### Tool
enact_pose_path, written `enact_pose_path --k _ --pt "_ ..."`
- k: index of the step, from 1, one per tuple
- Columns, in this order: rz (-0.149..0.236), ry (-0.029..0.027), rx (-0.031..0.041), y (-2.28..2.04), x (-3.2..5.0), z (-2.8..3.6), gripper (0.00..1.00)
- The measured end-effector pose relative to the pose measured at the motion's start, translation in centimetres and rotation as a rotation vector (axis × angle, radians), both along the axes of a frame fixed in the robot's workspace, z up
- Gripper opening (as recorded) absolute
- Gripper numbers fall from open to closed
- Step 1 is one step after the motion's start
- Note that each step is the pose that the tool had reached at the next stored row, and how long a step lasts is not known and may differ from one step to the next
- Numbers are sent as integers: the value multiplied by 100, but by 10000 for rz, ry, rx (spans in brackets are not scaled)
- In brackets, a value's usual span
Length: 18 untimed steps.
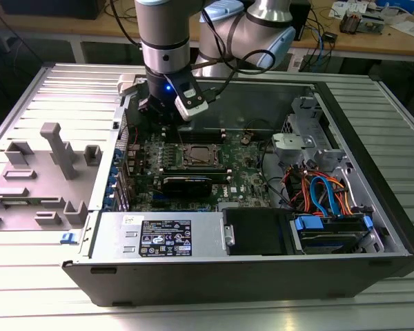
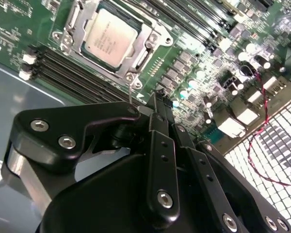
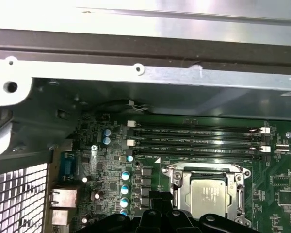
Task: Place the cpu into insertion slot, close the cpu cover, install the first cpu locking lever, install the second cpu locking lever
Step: 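Install the first cpu locking lever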
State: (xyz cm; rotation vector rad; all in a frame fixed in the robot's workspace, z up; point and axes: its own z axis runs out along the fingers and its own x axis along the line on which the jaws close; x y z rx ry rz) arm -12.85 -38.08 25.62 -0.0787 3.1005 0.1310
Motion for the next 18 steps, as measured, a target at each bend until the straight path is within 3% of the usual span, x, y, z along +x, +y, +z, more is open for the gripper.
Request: enact_pose_path --k 8,18 --pt "-1 0 33 40 -40 -2 11" --pt "-1 0 33 50 -49 -2 11"
